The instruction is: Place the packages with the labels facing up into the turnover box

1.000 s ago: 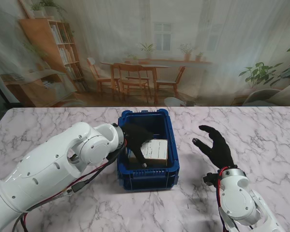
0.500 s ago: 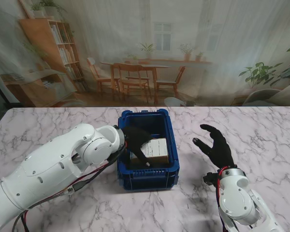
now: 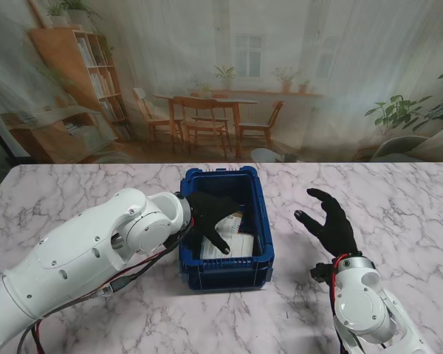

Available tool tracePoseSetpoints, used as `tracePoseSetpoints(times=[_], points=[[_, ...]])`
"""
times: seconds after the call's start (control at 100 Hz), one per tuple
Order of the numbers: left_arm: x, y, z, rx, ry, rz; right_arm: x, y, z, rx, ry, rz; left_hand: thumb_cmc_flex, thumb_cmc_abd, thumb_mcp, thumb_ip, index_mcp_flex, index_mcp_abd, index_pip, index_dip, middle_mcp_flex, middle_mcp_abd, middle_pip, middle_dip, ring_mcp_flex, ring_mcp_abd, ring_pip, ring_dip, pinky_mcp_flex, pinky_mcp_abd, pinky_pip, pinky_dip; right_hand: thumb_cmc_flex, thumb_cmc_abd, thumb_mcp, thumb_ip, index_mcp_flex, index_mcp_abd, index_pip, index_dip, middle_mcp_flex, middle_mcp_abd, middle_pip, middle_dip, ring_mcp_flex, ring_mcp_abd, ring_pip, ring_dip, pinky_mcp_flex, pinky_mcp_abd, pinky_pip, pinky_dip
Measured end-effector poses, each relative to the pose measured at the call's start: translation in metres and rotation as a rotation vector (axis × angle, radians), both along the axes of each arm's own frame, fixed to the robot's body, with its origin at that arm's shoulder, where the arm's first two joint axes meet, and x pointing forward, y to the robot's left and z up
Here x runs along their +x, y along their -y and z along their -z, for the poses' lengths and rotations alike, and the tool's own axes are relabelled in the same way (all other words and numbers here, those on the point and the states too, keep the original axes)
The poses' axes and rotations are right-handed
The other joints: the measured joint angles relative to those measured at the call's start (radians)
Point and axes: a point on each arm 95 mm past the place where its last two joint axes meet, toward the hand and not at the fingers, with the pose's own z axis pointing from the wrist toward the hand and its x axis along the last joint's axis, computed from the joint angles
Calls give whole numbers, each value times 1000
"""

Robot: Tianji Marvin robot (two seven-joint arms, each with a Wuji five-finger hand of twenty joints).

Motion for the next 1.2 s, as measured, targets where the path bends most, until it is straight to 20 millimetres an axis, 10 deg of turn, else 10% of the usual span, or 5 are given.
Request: tracePoseSetpoints(times=[0.45,0.59,1.2], points=[[-2,-14,-9,28,101,-9,0,0,1,-3,-1,-4,-10,23,0,0,-5,-77,29,-48,-8,-19,0,-26,-4,32,0,-11,-3,46,-2,-9,0,-20,2,0,1,0,0,0,0,0,-10,-1,0,0,0,0,0,0,-3,10],[-9,-19,-20,-33,162,-28,0,0,1,1,3,-11,21,66,3,9,57,-97,73,-7,30,-51,5,-6,11,49,0,-12,-24,120,-52,-23,0,-20,2,0,20,-17,7,0,0,-2,-10,-1,0,0,0,0,0,0,-10,10],[-44,-85,-68,-573,467,-183,9,-3,-8,20,4,-96,146,163,-12,20,359,-139,253,210,325,-93,167,170,95,-5,-1,32,-56,121,-63,-23,0,-38,2,0,90,-75,19,0,3,-38,-10,-1,0,-4,0,0,2,0,-12,13]])
